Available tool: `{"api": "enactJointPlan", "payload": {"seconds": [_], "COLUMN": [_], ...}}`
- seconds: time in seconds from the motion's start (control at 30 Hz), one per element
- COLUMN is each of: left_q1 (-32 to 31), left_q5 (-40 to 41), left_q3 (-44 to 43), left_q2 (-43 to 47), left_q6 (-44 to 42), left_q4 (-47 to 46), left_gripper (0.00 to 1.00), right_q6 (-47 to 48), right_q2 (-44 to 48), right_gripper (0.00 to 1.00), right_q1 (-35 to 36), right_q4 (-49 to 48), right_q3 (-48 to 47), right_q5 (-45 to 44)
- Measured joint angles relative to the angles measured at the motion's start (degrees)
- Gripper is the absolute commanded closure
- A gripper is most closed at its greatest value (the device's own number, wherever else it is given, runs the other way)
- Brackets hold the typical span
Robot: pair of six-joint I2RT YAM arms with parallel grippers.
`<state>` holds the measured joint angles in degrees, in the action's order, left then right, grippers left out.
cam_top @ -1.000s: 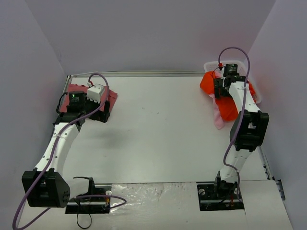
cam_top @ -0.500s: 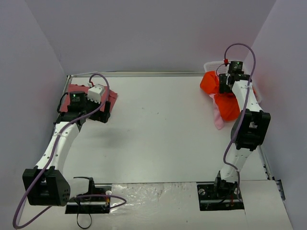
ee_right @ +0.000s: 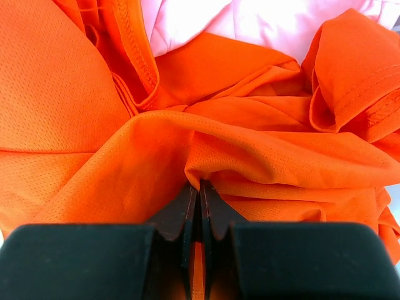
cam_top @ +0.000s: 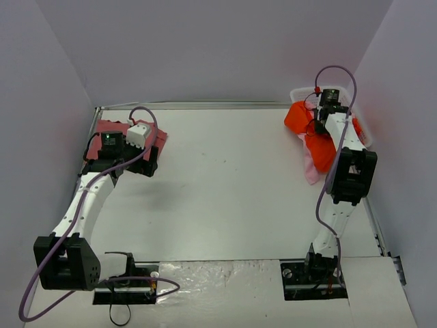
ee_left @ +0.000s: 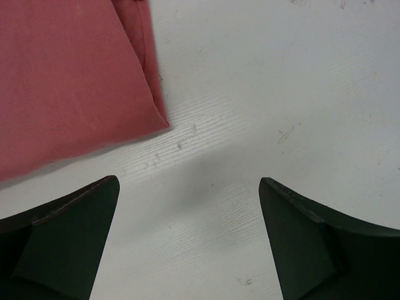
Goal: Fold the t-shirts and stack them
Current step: Grab crumpled tshirt from bin with the right arm, then move the tshirt to the center of the board
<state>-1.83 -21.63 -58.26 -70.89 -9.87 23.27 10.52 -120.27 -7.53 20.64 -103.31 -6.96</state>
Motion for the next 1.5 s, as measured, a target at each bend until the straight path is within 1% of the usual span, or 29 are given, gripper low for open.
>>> {"api": "enactJointPlan", "payload": {"seconds": [0.13,0.23,0.33,0.5,0.6,0.73,0.8,0.87,0.93,1.1,1.13,1.17,1.2,1.23,1.27,1.33,1.4,1.5], "left_q1": [0.0,0.0,0.0,0.0,0.0,0.0,0.0,0.0,0.0,0.3,0.4,0.5,0.5,0.5,0.6,0.7,0.8,0.8], "left_q5": [0.0,0.0,0.0,0.0,0.0,0.3,0.8,1.5,2.3,3.3,3.4,3.5,3.5,3.5,3.5,3.5,3.5,3.5], "left_q3": [0.0,0.0,0.0,0.0,0.0,0.0,0.0,0.0,0.0,0.0,0.0,0.0,0.0,0.0,0.0,0.0,0.0,0.0], "left_q2": [0.0,0.0,0.0,0.0,0.0,0.0,0.1,0.2,0.3,0.9,1.0,1.0,1.0,1.0,1.0,1.0,1.0,0.9], "left_q6": [0.0,-0.1,-0.2,-0.2,-0.2,-0.2,-0.3,-0.4,-0.6,-0.6,-0.6,-0.6,-0.6,-0.6,-0.7,-0.7,-0.8,-1.1], "left_q4": [0.0,0.0,0.0,0.0,0.0,0.0,0.0,0.0,0.0,0.0,0.0,0.0,0.0,0.0,0.0,0.0,0.0,0.1], "left_gripper": [0.06,0.06,0.06,0.06,0.06,0.06,0.06,0.06,0.06,0.06,0.06,0.06,0.05,0.06,0.06,0.06,0.06,0.06], "right_q6": [0.0,0.0,0.0,0.5,1.1,1.8,2.1,2.7,3.5,7.0,7.7,8.1,8.8,9.4,10.6,12.1,13.3,14.5], "right_q2": [0.3,3.0,8.3,20.5,24.9,23.7,22.0,21.0,21.1,21.6,21.9,22.4,23.2,24.1,25.6,28.3,30.8,31.8], "right_gripper": [1.0,1.0,1.0,1.0,1.0,1.0,1.0,1.0,1.0,1.0,0.83,0.51,0.26,0.19,0.16,0.05,0.03,0.04], "right_q1": [0.0,0.0,0.0,0.4,1.3,3.6,6.1,10.0,15.0,26.3,28.2,29.6,30.5,30.9,30.9,30.6,30.3,29.7], "right_q4": [-0.4,-0.3,0.0,0.3,2.5,6.6,9.3,11.3,13.1,19.6,20.9,21.9,22.6,23.1,23.0,23.4,23.4,23.0], "right_q3": [0.2,2.1,4.2,4.8,0.4,-11.6,-18.1,-22.2,-23.1,-21.9,-21.4,-20.8,-20.0,-18.9,-17.0,-13.2,-8.4,-1.2], "right_q5": [0.0,0.0,0.1,0.3,0.3,1.4,2.5,4.7,7.9,20.8,23.3,25.5,27.5,28.7,29.5,29.6,28.5,26.9]}}
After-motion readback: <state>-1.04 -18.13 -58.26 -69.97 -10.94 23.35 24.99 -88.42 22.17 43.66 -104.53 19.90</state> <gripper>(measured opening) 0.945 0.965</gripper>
